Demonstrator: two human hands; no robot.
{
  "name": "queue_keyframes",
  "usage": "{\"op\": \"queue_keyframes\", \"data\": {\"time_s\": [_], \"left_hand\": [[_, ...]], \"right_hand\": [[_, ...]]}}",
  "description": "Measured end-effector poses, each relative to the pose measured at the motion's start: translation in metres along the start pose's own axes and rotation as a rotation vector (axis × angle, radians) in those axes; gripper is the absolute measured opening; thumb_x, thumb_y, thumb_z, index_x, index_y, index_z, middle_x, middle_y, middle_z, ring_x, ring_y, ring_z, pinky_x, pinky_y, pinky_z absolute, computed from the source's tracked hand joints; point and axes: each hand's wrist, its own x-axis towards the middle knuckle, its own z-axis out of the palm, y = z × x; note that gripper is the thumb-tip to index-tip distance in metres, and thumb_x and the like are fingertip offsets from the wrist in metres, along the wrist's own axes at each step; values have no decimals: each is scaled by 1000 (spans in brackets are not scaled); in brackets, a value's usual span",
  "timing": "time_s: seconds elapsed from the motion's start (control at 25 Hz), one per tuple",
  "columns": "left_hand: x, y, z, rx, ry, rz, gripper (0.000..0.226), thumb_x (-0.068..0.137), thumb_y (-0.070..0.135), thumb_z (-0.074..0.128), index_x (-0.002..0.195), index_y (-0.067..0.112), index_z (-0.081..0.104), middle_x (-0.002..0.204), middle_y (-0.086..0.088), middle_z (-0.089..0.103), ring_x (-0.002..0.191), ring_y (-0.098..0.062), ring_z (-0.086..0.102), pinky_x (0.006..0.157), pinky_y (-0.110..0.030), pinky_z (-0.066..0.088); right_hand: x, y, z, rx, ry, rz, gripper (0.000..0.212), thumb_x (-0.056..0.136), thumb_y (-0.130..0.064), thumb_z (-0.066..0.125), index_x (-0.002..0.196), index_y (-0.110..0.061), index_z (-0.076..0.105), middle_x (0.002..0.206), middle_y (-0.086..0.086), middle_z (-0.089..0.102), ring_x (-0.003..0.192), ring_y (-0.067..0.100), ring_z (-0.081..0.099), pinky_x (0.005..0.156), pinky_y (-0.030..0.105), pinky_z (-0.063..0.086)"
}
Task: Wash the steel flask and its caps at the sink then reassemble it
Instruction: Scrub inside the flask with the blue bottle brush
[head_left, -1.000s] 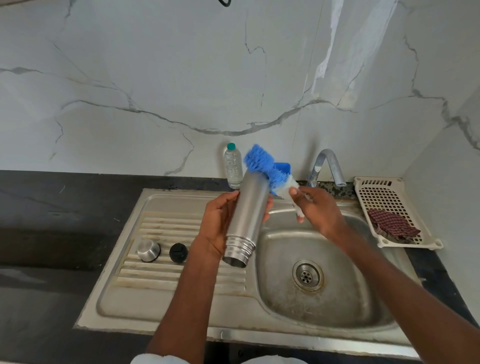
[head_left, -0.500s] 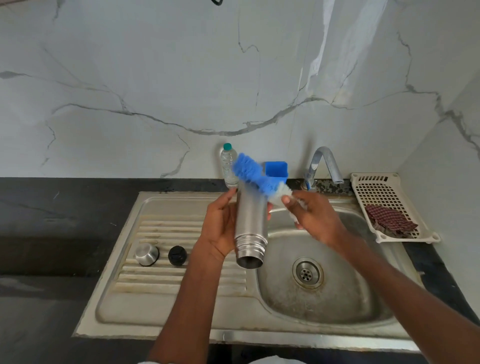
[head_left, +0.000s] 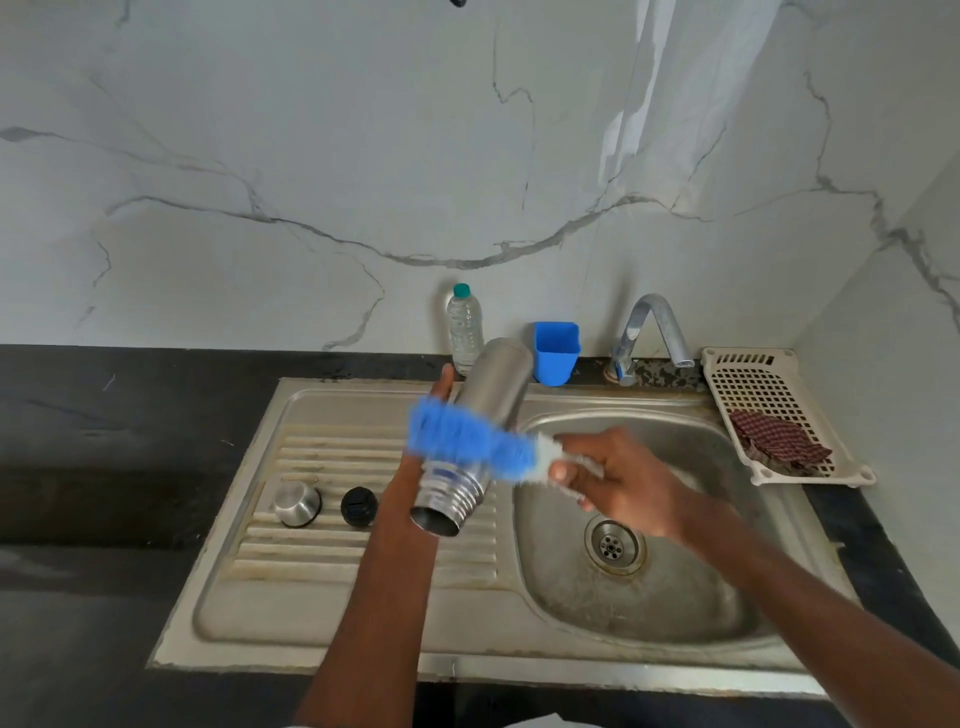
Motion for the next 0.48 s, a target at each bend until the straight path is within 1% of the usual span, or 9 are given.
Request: {"op": "queue_keyframes", "data": {"time_s": [0.04,0.08,0.12,0.16,0.24,0.32,0.4,0.44,0.48], "left_hand": [[-10,-1,-5,-24,47,55,125,17,42,101,121,-16,63,52,-3,70,45,-10,69,42,-23,54],[-16,-4,-18,-66,7,137,124,33,47,104,135,-7,58,57,-1,72,50,-11,72,43,-25,55],[-11,-4,-24,-124,-121,142,98,68,45,95,144,-2,54,70,-3,78,61,-15,76,50,-28,60],[4,-1,-16,-104,-2,97,73,95,39,75,149,-3,50,93,-11,81,79,-23,78,63,-33,64],[14,18,13,57,-71,-31,65,106,40,59,153,-4,46,140,-28,62,116,-37,67,98,-46,59],[44,17,2,73,-152,64,81,103,57,57,156,-3,43,155,-35,43,129,-45,56,114,-50,44],[72,2,-32,-368,-597,181,112,97,85,24,162,-6,23,164,-41,17,151,-52,27,129,-50,6],[73,-9,-50,-560,-833,77,112,98,78,-7,161,-13,7,166,-41,-1,158,-50,5,125,-46,-18],[69,-16,-63,-612,-882,-69,96,103,56,-22,154,-23,-3,165,-41,-9,159,-47,-6,121,-43,-26]], "right_hand": [[-3,-1,5,-10,-30,-75,45,100,-65,46,95,-28,72,62,3,64,51,14,64,50,36,51],[-1,-1,8,-28,10,-91,46,100,-65,47,92,-28,72,60,1,63,50,13,63,49,35,50],[7,-1,5,-32,105,-22,43,99,-67,47,88,-33,72,58,-1,63,50,11,63,50,35,52],[17,-1,-1,20,211,107,38,99,-68,48,84,-41,70,58,-1,64,51,11,64,54,37,56],[27,3,-11,52,338,282,34,98,-69,47,78,-48,64,59,2,65,55,16,67,67,46,61],[21,0,-12,-30,308,233,39,97,-75,41,79,-46,62,58,-2,63,55,18,68,65,48,61],[6,-10,-1,-63,114,46,45,98,-74,38,90,-39,67,60,-6,62,54,14,66,55,42,57],[-2,-13,8,-44,17,-28,47,101,-68,40,95,-32,70,61,-5,61,54,13,65,52,40,54],[-8,-10,15,-31,-14,-69,50,103,-65,42,98,-24,71,62,-3,61,54,13,63,52,40,52]]}}
